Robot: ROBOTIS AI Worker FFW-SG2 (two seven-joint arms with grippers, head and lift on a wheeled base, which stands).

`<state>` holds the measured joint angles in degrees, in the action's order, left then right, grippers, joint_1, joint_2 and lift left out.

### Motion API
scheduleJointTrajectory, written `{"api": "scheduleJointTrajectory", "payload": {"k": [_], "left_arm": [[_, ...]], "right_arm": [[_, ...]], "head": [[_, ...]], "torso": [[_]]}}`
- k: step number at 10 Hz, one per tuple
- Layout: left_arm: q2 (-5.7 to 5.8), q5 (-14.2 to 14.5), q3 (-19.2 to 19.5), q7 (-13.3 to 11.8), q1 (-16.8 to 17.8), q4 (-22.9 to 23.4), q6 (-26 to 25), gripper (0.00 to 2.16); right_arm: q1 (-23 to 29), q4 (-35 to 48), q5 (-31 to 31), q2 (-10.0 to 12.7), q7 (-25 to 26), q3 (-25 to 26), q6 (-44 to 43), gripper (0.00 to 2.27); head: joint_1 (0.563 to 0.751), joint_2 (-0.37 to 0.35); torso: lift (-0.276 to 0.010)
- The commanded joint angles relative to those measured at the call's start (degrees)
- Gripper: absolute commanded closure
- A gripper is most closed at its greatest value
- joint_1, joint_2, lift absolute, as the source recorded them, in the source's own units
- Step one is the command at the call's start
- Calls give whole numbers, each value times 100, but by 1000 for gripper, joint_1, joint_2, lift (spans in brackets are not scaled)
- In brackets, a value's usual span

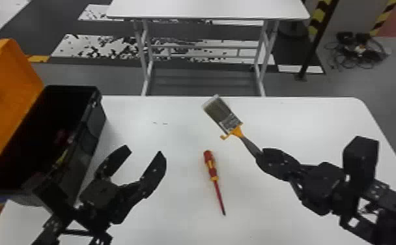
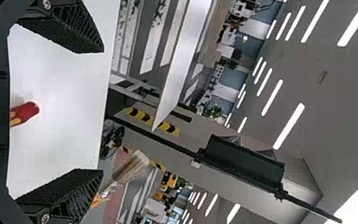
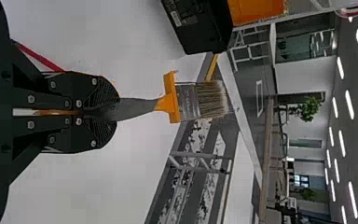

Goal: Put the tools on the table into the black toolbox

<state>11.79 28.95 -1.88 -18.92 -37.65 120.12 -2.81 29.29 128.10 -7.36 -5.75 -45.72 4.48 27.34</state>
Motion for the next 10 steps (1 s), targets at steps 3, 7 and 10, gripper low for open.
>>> {"api": "scheduleJointTrajectory", "payload": {"k": [3, 7, 10], "left_arm": [[-98, 849, 74, -103, 381, 187, -1279, 76], [-274, 1482, -31, -156, 785, 293, -2211, 76], [-450, 1464, -172, -147, 987, 240, -2211, 76]], "right_arm": [[68, 39, 76, 13, -51, -298, -312, 2243], [59, 39, 76, 13, -60, -571, -347, 2243], [59, 30, 76, 30, -69, -711, -312, 2243]], "head": [[695, 17], [695, 6], [695, -3]], "torso": [[-75], [-75], [-75]]}}
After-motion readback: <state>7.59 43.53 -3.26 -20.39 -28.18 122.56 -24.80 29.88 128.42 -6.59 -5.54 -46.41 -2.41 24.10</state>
